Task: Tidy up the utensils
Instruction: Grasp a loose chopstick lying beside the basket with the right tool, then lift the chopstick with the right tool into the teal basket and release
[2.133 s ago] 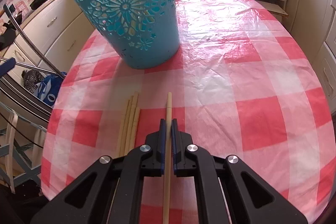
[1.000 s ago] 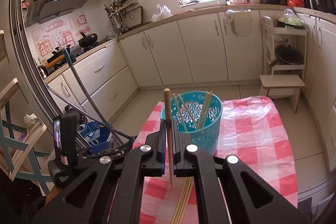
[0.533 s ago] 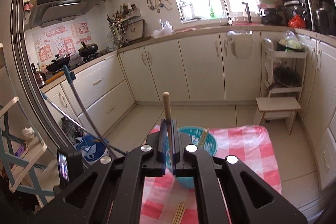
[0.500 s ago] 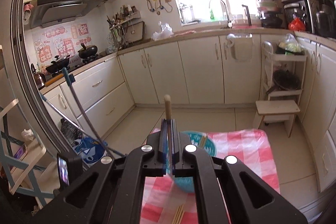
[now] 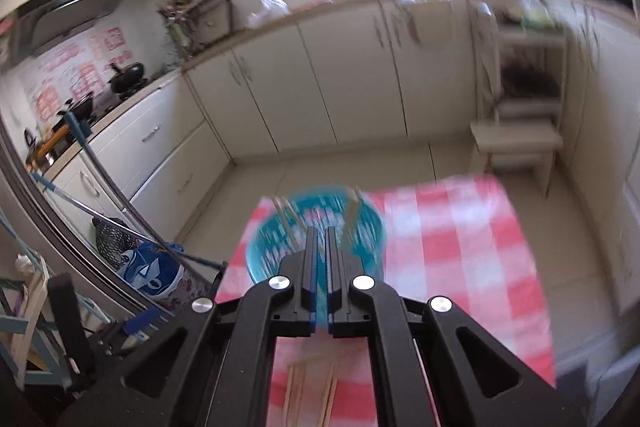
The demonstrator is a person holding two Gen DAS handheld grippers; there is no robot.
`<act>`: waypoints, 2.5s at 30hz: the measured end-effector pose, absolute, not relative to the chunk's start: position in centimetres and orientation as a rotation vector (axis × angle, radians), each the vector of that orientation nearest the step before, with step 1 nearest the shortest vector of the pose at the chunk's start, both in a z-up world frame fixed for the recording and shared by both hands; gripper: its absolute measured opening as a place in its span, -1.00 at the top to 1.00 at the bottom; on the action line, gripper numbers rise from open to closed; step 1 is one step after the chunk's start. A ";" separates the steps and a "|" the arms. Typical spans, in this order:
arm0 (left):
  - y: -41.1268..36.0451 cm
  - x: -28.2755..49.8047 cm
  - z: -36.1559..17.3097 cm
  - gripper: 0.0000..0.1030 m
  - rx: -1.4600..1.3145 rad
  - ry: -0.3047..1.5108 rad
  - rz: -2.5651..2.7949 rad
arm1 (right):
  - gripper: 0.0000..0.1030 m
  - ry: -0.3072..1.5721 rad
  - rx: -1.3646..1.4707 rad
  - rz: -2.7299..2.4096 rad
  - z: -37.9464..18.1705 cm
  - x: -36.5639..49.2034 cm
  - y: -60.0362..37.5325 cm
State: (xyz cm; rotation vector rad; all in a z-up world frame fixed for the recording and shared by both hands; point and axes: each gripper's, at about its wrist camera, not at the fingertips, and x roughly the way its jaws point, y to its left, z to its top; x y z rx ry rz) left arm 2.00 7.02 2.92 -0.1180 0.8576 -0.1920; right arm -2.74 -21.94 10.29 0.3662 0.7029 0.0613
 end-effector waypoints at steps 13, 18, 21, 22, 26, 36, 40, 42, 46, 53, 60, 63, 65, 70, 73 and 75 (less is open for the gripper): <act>6.7 2.2 2.7 -0.52 -0.109 0.878 -0.198 | 0.27 1.013 0.448 -0.234 -5.5 0.0 -20.9; 6.9 2.1 2.9 -0.52 -0.103 0.873 -0.207 | 0.25 1.007 0.235 -0.292 -6.8 1.1 -18.3; 7.2 2.1 2.9 -0.52 -0.109 0.872 -0.204 | 0.42 0.996 0.159 -0.274 -7.0 0.6 -17.9; 7.3 2.1 3.0 -0.52 -0.113 0.872 -0.202 | 0.48 0.998 0.152 -0.279 -7.0 0.4 -18.1; 7.5 2.1 2.9 -0.52 -0.118 0.874 -0.199 | 0.75 1.004 0.222 -0.342 -6.9 -0.3 -21.7; 6.8 2.2 2.5 -0.52 -0.100 0.882 -0.207 | 0.67 1.051 0.278 -0.327 -6.3 0.4 -25.4; 6.7 2.2 2.6 -0.52 -0.101 0.882 -0.210 | 0.67 1.078 0.148 -0.289 -6.2 1.1 -23.5; 6.5 2.1 2.5 -0.52 -0.094 0.883 -0.213 | 0.81 1.079 0.140 -0.279 -6.2 1.8 -23.4; 6.3 2.1 2.2 -0.52 -0.080 0.890 -0.212 | 0.87 1.075 0.239 -0.286 -6.2 3.1 -25.6; 6.3 2.2 2.4 -0.52 -0.090 0.888 -0.216 | 0.89 0.938 0.446 -0.215 -3.5 1.4 -28.8; 6.1 2.1 2.2 -0.52 -0.083 0.891 -0.217 | 0.89 0.747 0.504 -0.113 3.2 -0.6 -28.3; 6.2 2.2 2.2 -0.52 -0.089 0.890 -0.213 | 0.89 0.609 0.499 -0.055 7.9 -0.3 -26.9; 6.2 2.2 2.2 -0.52 -0.095 0.890 -0.212 | 0.89 0.509 0.498 -0.009 11.5 0.4 -25.1; 6.2 2.3 2.2 -0.52 -0.096 0.889 -0.214 | 0.88 0.287 0.429 -0.008 17.4 2.6 -20.4; 6.6 2.5 2.2 -0.52 -0.108 0.892 -0.211 | 0.88 0.212 0.341 -0.097 17.4 4.2 -18.3; 6.9 2.6 2.3 -0.52 -0.117 0.893 -0.212 | 0.88 0.263 0.314 -0.116 15.8 5.8 -17.7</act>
